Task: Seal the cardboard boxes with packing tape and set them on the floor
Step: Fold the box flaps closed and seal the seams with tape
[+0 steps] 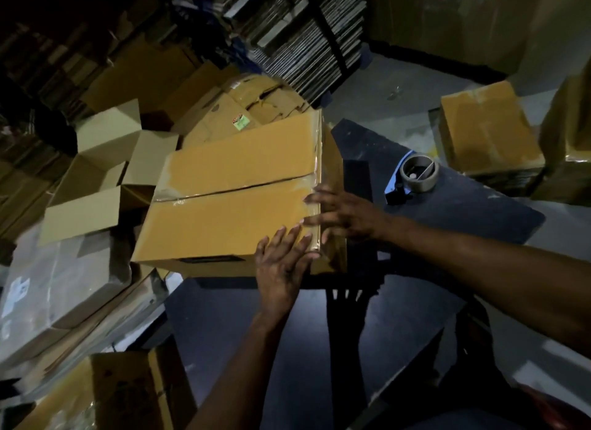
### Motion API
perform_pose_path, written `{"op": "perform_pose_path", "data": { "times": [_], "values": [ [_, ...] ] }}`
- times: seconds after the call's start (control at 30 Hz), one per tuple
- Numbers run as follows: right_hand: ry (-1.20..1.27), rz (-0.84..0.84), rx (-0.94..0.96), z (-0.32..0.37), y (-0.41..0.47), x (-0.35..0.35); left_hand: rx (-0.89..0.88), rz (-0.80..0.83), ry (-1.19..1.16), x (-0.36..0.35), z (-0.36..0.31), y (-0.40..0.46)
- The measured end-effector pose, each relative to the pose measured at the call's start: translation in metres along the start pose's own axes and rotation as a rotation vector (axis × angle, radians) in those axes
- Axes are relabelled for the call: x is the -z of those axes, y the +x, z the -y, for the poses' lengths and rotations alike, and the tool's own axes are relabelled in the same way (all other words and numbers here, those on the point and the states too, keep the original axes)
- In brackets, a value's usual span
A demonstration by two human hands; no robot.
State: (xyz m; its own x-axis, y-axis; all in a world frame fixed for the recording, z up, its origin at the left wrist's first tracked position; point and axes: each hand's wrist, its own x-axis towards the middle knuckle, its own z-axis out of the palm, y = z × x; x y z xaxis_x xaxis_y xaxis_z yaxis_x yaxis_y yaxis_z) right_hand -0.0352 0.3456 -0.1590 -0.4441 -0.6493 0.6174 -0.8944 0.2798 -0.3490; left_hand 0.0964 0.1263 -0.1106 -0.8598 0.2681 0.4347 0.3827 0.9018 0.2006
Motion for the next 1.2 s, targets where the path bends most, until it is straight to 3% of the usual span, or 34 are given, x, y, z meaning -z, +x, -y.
{"op": "perform_pose_path", "data": {
  "times": [0.13, 0.27, 0.4, 0.57, 0.83, 1.07, 1.2],
  "values": [
    [-0.054, 0.153, -0.007, -0.002, 0.002, 0.014, -0.004, -0.011, 0.006, -0.003, 0.001, -0.001],
    [0.017, 0.189, -0.234, 0.012, 0.000, 0.023, -0.006, 0.063, 0.031, 0.002, -0.004, -0.001],
    [-0.151, 0.122, -0.083, 0.009, 0.008, 0.020, -0.006, 0.110, 0.080, -0.001, -0.011, 0.002],
    [-0.219, 0.177, -0.005, 0.000, 0.017, 0.022, 0.041, 0.097, 0.098, -0.003, -0.021, 0.009],
    [-0.327, 0.366, -0.037, -0.030, 0.045, 0.061, 0.339, 0.384, 0.152, -0.010, -0.056, 0.053],
    [-0.317, 0.137, 0.083, 0.000, 0.049, 0.046, 0.236, 0.283, 0.085, 0.005, -0.028, 0.024],
    [-0.148, 0.182, 0.098, 0.018, 0.038, 0.039, 0.242, 0.344, 0.109, 0.033, -0.007, 0.000]
  ]
}}
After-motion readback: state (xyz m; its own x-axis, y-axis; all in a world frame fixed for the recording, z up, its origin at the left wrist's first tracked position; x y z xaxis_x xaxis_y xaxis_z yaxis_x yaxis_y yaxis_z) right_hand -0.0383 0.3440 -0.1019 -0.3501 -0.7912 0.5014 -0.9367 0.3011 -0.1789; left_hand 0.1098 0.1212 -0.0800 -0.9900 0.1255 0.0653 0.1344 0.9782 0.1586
